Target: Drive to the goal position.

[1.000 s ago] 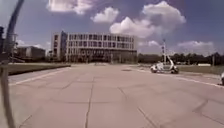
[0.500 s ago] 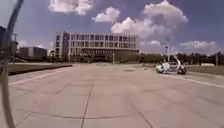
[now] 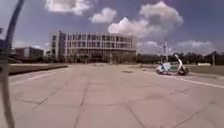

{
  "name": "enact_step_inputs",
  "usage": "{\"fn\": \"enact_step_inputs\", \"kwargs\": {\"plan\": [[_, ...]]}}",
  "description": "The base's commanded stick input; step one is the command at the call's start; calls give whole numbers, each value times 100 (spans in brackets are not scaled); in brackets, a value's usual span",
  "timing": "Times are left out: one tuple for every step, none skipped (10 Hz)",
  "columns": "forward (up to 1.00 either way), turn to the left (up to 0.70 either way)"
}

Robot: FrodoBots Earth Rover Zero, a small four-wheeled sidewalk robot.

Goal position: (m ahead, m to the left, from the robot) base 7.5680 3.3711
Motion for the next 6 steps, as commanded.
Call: {"fn": "enact_step_inputs", "kwargs": {"plan": [[85, 0], [85, 0], [85, 0], [85, 0], [85, 0], [85, 0]]}}
